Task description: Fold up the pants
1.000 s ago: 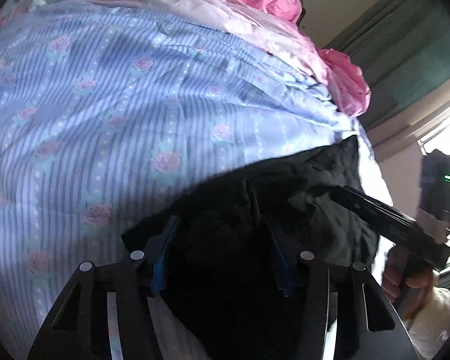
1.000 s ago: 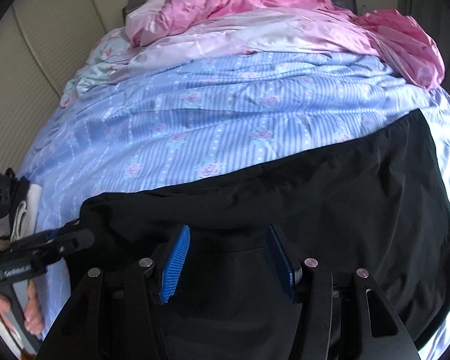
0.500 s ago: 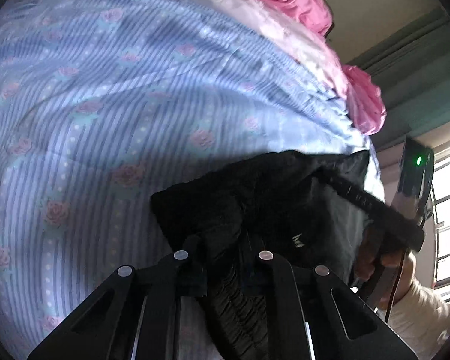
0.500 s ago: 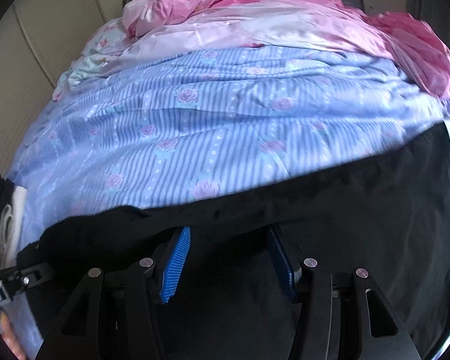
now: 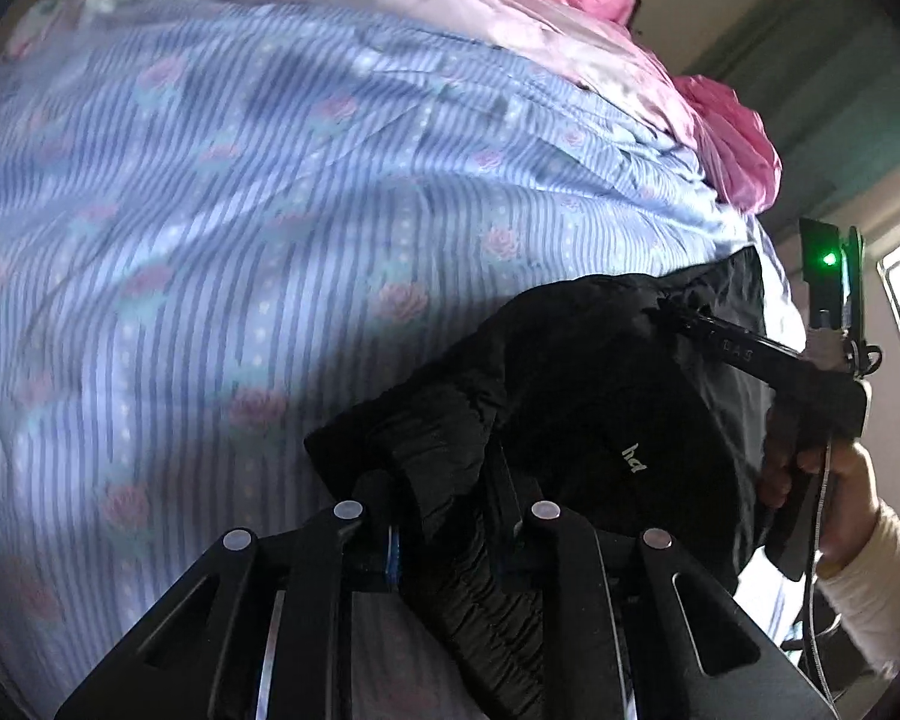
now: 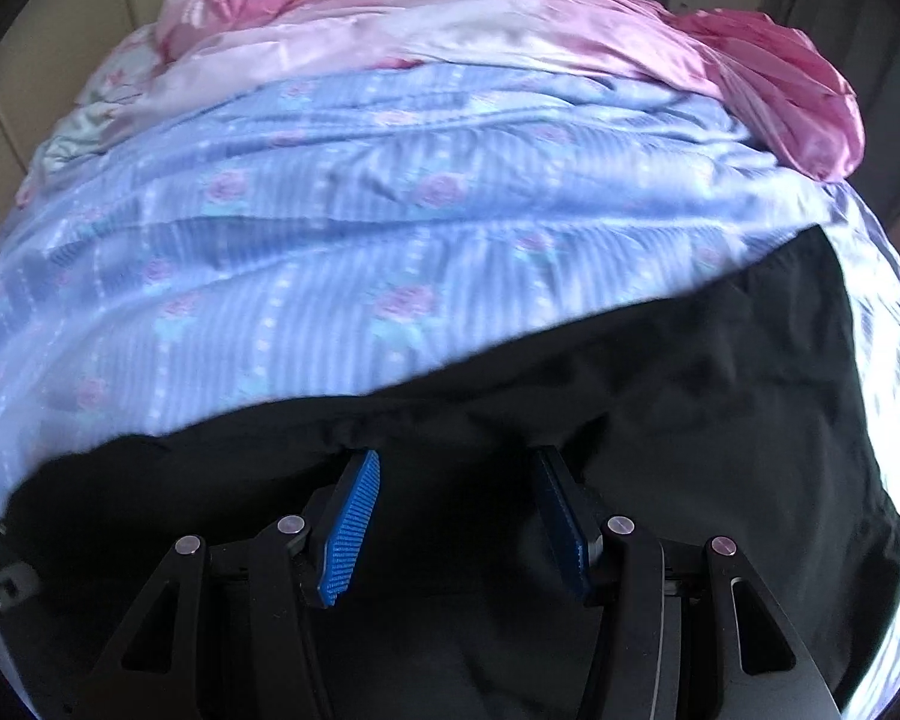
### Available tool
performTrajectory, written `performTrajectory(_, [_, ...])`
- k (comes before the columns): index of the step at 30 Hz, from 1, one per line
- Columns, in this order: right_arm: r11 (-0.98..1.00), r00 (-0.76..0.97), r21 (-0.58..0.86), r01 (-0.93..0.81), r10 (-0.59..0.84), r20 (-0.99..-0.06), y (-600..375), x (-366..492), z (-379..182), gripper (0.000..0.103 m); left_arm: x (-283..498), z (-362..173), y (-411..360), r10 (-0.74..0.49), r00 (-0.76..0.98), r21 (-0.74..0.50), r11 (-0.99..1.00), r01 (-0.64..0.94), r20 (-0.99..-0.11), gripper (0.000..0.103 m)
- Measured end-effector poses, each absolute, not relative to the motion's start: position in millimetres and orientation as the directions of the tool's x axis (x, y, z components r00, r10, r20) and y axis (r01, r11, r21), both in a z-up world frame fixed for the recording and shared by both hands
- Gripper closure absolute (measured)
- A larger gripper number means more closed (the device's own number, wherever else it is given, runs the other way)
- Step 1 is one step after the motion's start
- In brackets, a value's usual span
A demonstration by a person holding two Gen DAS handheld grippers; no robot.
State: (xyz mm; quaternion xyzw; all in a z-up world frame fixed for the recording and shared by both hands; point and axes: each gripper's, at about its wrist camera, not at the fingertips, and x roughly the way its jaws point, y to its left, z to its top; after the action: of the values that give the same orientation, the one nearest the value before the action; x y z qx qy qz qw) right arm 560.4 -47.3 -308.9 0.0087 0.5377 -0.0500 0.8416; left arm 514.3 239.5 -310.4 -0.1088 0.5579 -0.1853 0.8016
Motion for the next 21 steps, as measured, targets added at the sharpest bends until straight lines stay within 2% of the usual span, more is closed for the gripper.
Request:
performTrajectory(4, [0.993, 0.418, -0.045, 0.107, -0.086, -0.905, -52.6, 553.8, -305.2, 0.049, 519.3, -316.3, 242.8, -0.428, 0.295, -0.394, 0.903, 0.169, -0.854, 0.078])
performTrajectory(6, [0.993, 0.425, -0.03, 0.116, -0.077, -0.902, -54.7, 546.8, -297.3, 0.049, 518.8, -311.5, 246.7, -0.429, 0.29, -0.403, 0.903, 0.146, -0.856, 0.073])
performTrajectory(7, [0.993, 0.437, -0.02, 0.12, -0.071, -0.897, -56.0, 541.8, -291.6, 0.049, 516.2, -305.1, 248.2, -0.398, 0.306, -0.376, 0.918, 0.13, -0.865, 0.061])
performTrajectory(8, [0.992, 0.457, -0.008, 0.122, -0.064, -0.887, -57.4, 535.4, -283.6, 0.049, 512.0, -298.2, 248.3, -0.358, 0.332, -0.337, 0.934, 0.12, -0.873, 0.043])
performTrajectory(10, [0.993, 0.494, 0.01, 0.115, -0.049, -0.868, -59.0, 520.2, -267.4, 0.049, 501.2, -283.1, 249.9, -0.303, 0.388, -0.283, 0.953, 0.109, -0.871, 0.035])
performTrajectory(13, [0.996, 0.54, 0.021, 0.091, -0.031, -0.841, -62.3, 492.6, -243.4, 0.048, 479.7, -259.8, 250.3, -0.253, 0.432, -0.229, 0.967, 0.109, -0.865, 0.035])
performTrajectory(21, [0.996, 0.562, 0.078, -0.042, 0.088, -0.823, -83.4, 420.9, -198.4, 0.048, 408.0, -210.5, 206.8, -0.247, 0.472, -0.175, 0.966, 0.192, -0.846, 0.035])
